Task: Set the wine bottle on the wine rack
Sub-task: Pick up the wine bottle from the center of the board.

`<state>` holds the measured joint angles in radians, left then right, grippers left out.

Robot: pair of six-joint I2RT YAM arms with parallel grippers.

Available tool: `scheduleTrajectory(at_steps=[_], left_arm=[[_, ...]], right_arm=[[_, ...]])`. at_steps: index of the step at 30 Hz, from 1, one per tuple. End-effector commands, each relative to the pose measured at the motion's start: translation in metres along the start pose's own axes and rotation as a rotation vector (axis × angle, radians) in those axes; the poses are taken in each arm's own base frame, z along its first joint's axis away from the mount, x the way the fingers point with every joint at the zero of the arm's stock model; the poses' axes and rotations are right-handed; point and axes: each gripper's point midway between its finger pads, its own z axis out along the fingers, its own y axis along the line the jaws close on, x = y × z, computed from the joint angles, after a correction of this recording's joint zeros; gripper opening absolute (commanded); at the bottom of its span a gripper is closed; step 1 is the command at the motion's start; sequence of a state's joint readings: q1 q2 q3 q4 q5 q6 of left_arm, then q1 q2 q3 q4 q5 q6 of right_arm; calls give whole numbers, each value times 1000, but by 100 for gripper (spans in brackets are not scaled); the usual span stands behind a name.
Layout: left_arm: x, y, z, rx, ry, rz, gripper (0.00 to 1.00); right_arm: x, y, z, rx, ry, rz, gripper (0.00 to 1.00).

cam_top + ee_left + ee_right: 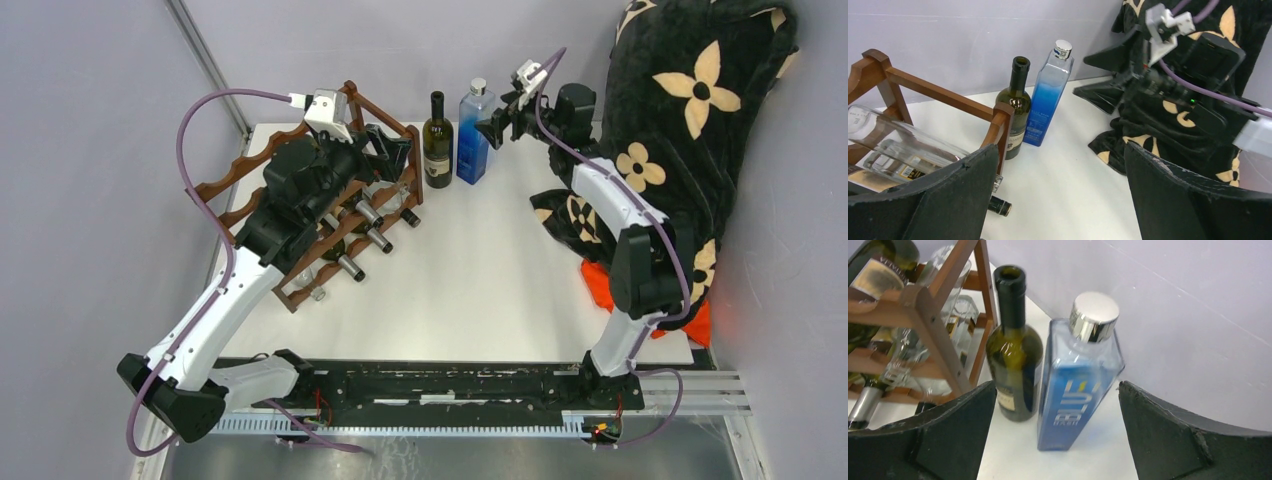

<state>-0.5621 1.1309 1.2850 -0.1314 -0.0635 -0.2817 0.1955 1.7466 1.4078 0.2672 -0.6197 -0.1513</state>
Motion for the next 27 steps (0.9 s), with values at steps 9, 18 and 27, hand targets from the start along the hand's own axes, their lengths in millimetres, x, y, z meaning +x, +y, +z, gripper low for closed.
scheduleTrajectory(at_steps=[9, 18, 27], left_arm=[[-18, -8, -12, 26, -77, -107, 100], [-16, -13, -1, 55, -58, -94, 100], [-2, -19, 3, 100, -17, -81, 100]], right_arm=[[-8, -47, 45, 79, 31, 27, 98], [10, -37, 70, -38, 21, 85, 98], [10, -25, 76, -112, -36, 87, 79]])
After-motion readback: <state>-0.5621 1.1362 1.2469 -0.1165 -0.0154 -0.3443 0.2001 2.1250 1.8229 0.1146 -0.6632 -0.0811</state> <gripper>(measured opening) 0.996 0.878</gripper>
